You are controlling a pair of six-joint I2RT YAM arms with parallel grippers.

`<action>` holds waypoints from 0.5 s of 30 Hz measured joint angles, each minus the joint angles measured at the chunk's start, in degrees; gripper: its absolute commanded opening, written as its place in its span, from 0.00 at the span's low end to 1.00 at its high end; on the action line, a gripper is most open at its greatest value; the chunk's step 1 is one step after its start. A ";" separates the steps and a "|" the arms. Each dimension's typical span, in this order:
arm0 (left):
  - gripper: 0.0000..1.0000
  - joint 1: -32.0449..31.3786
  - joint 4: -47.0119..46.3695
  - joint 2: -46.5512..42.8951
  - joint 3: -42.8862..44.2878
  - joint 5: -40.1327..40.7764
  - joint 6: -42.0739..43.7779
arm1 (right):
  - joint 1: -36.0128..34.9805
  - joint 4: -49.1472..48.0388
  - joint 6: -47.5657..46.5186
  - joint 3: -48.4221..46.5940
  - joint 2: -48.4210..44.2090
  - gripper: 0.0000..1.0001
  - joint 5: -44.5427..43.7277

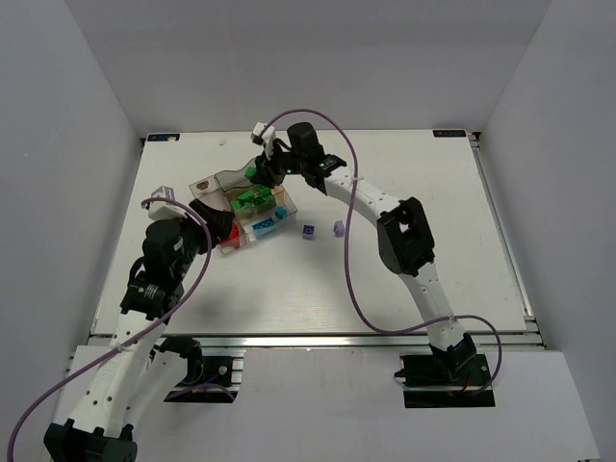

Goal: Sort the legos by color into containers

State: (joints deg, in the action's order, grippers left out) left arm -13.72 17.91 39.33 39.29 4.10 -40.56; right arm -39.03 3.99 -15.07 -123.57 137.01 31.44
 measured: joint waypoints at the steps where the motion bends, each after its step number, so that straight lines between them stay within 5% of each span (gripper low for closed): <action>1: 0.88 0.00 0.42 -0.55 -0.31 -0.02 -0.02 | -0.26 -1.05 0.70 0.07 0.70 0.17 -1.22; 7: 0.91 0.00 3.56 -1.31 -0.46 0.00 0.26 | -1.07 -3.30 1.38 0.37 3.65 0.45 -6.03; 15: 0.92 0.00 5.29 -1.25 -0.26 -0.02 1.77 | -1.51 -3.54 -0.20 0.48 4.15 0.64 -8.59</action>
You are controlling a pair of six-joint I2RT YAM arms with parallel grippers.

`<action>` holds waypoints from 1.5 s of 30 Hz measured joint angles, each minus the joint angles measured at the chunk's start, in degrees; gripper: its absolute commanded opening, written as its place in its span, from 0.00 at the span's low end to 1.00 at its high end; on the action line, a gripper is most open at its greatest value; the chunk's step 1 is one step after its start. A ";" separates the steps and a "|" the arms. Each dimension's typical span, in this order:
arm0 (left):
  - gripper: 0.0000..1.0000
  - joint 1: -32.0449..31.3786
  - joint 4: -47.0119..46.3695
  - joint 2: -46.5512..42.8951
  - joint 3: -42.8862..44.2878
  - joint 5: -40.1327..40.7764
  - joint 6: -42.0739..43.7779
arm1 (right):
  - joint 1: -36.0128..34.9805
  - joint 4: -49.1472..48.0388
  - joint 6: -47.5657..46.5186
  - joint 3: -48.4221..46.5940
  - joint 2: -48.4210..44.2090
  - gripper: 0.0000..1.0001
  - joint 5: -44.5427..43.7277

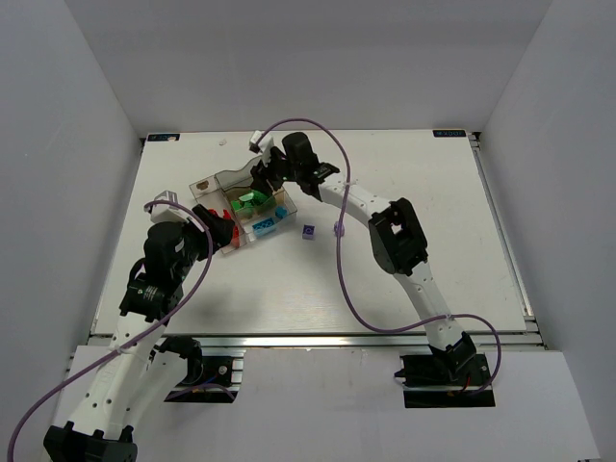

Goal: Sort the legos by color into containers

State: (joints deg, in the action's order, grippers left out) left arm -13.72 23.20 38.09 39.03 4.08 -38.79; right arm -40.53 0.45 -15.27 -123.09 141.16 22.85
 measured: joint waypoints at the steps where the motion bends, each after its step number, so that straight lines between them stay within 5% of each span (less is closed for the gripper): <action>1: 0.92 0.00 0.00 0.00 0.00 0.00 0.04 | 0.00 0.02 -0.15 0.00 0.00 0.65 -0.15; 5: 0.86 0.00 -0.11 0.07 0.02 -0.28 0.22 | 0.04 0.02 -0.44 0.17 -0.13 0.63 -0.20; 8: 0.72 0.00 -0.72 0.48 0.02 -1.01 0.20 | 0.63 1.22 -0.68 3.48 -2.89 0.55 1.07; 12: 0.35 0.00 -3.06 1.66 -0.07 -3.98 -0.13 | 3.28 2.45 -1.57 17.14 -14.75 0.34 9.62; 14: 0.21 0.00 -5.14 2.32 -0.70 -6.10 -0.63 | 6.75 4.39 -4.92 23.93 -22.49 0.34 17.42; 15: 0.20 0.00 -6.23 2.71 -1.14 -7.37 -0.79 | 8.90 6.34 -7.85 26.10 -26.01 0.45 20.83; 18: 0.30 0.00 -9.38 5.11 -2.38 -12.02 -1.22 | 14.73 15.26 -19.71 29.66 -34.14 0.75 25.09; 20: 0.53 -0.07 -11.67 7.37 -3.23 -14.67 -1.55 | 16.79 19.43 -26.82 33.66 -38.21 0.85 24.02; 27: 0.70 -0.72 -16.98 15.26 -4.07 -21.49 -4.02 | 15.23 25.53 -34.51 47.04 -37.18 0.83 13.40; 35: 0.72 -1.16 -15.56 25.53 1.95 -24.65 -3.28 | 15.34 29.64 -17.40 32.79 -24.17 0.79 4.59; 45: 0.72 -1.79 -15.39 25.92 2.40 -24.70 -3.26 | 15.21 31.74 -6.29 31.39 -22.29 0.75 -1.40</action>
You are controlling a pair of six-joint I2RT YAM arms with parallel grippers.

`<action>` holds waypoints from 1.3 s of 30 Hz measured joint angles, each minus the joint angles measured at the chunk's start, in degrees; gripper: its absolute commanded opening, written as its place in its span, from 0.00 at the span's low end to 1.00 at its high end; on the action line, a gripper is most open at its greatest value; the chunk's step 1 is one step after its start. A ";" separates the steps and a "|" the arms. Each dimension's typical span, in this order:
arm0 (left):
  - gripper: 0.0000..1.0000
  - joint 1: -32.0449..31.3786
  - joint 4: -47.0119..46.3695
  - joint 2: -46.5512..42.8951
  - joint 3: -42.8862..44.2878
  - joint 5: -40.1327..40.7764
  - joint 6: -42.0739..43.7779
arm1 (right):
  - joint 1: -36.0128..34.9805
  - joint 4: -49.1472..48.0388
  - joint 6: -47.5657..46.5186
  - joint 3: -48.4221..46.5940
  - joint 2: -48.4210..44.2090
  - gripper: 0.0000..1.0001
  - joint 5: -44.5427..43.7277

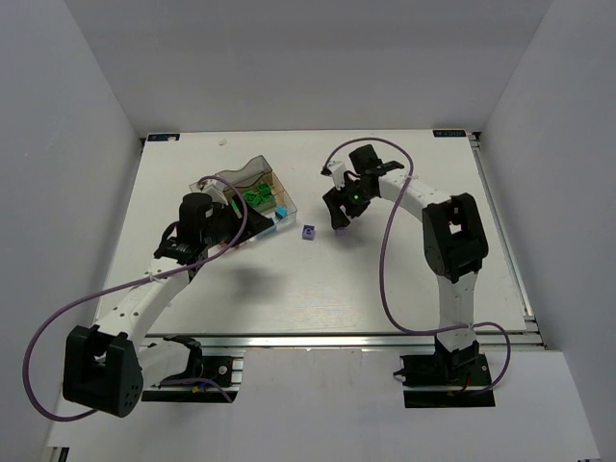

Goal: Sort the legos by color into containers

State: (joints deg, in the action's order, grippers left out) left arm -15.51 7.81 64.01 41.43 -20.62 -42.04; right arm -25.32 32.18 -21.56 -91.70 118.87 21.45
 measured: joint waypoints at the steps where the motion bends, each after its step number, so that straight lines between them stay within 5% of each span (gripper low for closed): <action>1: 0.73 0.00 -0.02 0.09 0.00 0.00 0.00 | -0.02 0.50 0.61 0.00 0.17 0.73 -0.68; 11: 0.73 -0.48 -0.39 2.03 0.00 0.02 -0.22 | -1.44 0.98 6.08 2.45 0.50 0.60 -6.73; 15: 0.73 -0.48 -0.35 2.08 0.00 0.07 -0.20 | -2.43 0.83 6.84 2.45 1.07 0.40 -7.10; 20: 0.73 -0.48 -0.02 1.40 -0.33 0.52 -0.20 | -2.97 0.31 6.03 2.12 1.51 0.01 -6.93; 29: 0.73 -0.48 2.95 -7.26 -3.02 3.32 -0.17 | -2.82 -7.80 -1.73 -0.42 -0.28 0.00 -4.22; 39: 0.73 -0.48 11.56 -15.87 -1.38 11.85 1.77 | -8.02 -35.39 5.05 -26.77 9.90 0.00 2.71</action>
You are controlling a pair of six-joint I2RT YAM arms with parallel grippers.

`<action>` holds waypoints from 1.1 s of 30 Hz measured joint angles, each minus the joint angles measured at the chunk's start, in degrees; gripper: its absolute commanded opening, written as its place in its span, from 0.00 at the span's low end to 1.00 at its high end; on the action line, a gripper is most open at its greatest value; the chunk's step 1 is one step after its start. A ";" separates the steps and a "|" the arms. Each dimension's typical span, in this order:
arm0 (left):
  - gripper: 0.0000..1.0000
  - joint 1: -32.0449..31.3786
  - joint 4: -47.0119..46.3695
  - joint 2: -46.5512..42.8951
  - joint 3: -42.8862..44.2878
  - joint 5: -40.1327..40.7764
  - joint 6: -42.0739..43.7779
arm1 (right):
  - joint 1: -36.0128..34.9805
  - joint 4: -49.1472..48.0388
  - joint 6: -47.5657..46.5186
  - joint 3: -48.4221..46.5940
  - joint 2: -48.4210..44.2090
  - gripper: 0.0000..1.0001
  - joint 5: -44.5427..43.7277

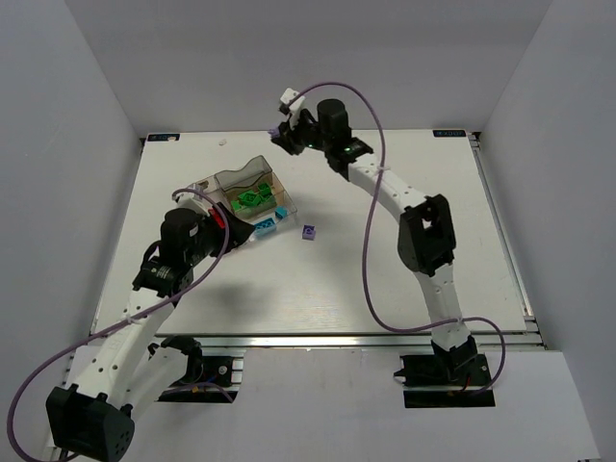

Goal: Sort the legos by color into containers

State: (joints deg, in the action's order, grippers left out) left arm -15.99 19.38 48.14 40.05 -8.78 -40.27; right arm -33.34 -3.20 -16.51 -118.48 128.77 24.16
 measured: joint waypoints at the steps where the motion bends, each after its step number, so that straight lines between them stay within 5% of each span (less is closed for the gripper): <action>1: 0.73 0.00 0.83 -0.13 0.35 0.83 0.15 | -0.98 -2.32 1.07 -1.92 2.05 0.00 -0.15; 9: 0.74 0.00 7.48 -3.28 2.84 5.60 0.39 | -8.59 -12.74 4.74 -5.84 15.45 0.00 -5.81; 18: 0.75 0.02 11.69 -4.02 3.89 6.86 1.07 | -10.71 -18.10 3.43 -6.69 18.95 0.01 -12.11; 26: 0.77 0.07 12.57 -3.41 4.42 6.86 1.73 | -10.67 -19.74 1.05 -6.43 19.89 0.31 -13.99; 33: 0.77 0.07 12.44 -3.32 5.81 6.88 1.92 | -10.67 -20.20 -0.20 -6.32 19.89 0.47 -14.45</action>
State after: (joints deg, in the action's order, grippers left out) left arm -15.92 31.81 44.82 45.87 -1.89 -38.35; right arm -44.01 -23.40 -16.71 -124.79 148.66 9.72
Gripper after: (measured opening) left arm 0.768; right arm 0.443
